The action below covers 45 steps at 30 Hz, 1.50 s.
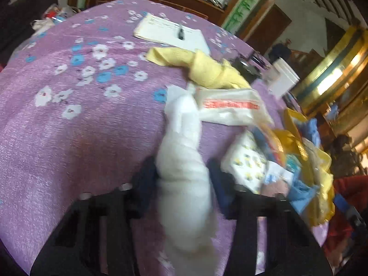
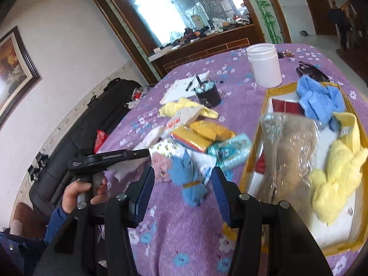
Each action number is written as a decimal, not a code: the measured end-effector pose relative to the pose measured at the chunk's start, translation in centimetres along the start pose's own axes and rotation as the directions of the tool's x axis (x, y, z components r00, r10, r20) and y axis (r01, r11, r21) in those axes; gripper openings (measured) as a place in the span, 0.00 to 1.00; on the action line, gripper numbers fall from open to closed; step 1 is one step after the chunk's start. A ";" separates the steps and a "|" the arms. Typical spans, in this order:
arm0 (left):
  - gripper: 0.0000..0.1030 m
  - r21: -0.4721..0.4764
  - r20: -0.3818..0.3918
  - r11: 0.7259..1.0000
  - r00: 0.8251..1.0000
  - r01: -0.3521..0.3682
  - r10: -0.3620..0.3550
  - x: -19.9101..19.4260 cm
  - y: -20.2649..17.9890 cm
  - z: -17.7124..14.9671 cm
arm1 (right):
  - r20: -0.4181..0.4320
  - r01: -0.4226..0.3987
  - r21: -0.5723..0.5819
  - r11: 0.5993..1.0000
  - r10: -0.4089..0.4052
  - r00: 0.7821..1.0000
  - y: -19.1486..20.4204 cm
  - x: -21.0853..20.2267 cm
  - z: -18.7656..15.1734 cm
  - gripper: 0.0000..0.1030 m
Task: Organize soft objects
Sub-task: 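Grasp the white towel with the left gripper while the right gripper grasps the blue cloth, then lift the white towel and blue cloth and carry both toward the white box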
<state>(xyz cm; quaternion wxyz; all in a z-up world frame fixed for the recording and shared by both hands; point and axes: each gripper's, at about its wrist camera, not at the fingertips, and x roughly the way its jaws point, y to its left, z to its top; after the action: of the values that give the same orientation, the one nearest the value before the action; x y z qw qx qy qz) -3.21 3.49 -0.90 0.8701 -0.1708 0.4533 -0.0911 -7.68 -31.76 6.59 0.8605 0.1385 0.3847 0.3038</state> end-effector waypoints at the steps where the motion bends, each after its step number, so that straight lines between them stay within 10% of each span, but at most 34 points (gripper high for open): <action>1: 0.40 -0.008 0.020 1.000 1.000 0.021 -0.020 0.1 0.4 -0.1 | -0.014 0.007 -0.007 1.000 -0.007 1.000 0.2 0.2 -0.3 0.51; 12: 0.39 -0.041 0.156 0.984 0.974 0.173 -0.165 -2.3 1.8 0.1 | -0.137 0.243 -0.253 0.936 -0.284 0.949 3.2 9.0 -0.3 0.51; 15: 0.39 -0.035 0.164 0.977 0.965 0.212 -0.203 -2.5 1.7 0.3 | -0.145 0.206 -0.228 0.952 -0.243 0.959 2.8 9.9 -0.3 0.27; 29: 0.39 -0.009 0.190 0.953 0.936 0.302 -0.295 -3.4 1.4 0.1 | -0.041 0.011 -0.077 0.997 -0.014 0.999 6.4 8.3 2.0 0.26; 32: 0.39 -0.007 0.190 0.951 0.934 0.310 -0.303 -3.5 1.4 0.0 | 0.004 0.141 -0.160 0.977 -0.142 0.990 7.2 8.2 2.9 0.26; 35: 0.39 -0.007 0.192 0.949 0.932 0.315 -0.307 -3.6 1.4 0.0 | -0.013 0.017 -0.042 0.999 -0.018 1.000 6.2 7.7 3.8 0.26; 38: 0.39 0.014 0.191 0.952 0.934 0.306 -0.303 -3.6 0.9 -0.1 | 0.050 0.152 -0.117 0.981 -0.147 0.988 7.4 7.1 4.0 0.27; 42: 0.39 0.044 0.192 0.950 0.931 0.309 -0.311 -3.8 0.3 -0.3 | 0.008 0.011 0.032 0.999 -0.011 1.000 5.7 8.1 4.3 0.27; 45: 0.39 0.053 0.193 0.945 0.925 0.323 -0.327 -3.9 0.3 -0.3 | 0.021 0.104 -0.031 0.994 -0.103 0.994 6.8 8.7 4.5 0.27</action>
<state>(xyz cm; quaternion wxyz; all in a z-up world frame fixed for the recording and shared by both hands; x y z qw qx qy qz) -5.73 4.93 1.77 0.8857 -0.2429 0.3283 -0.2211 -2.60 -21.01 7.79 0.8810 0.1075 0.3779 0.2637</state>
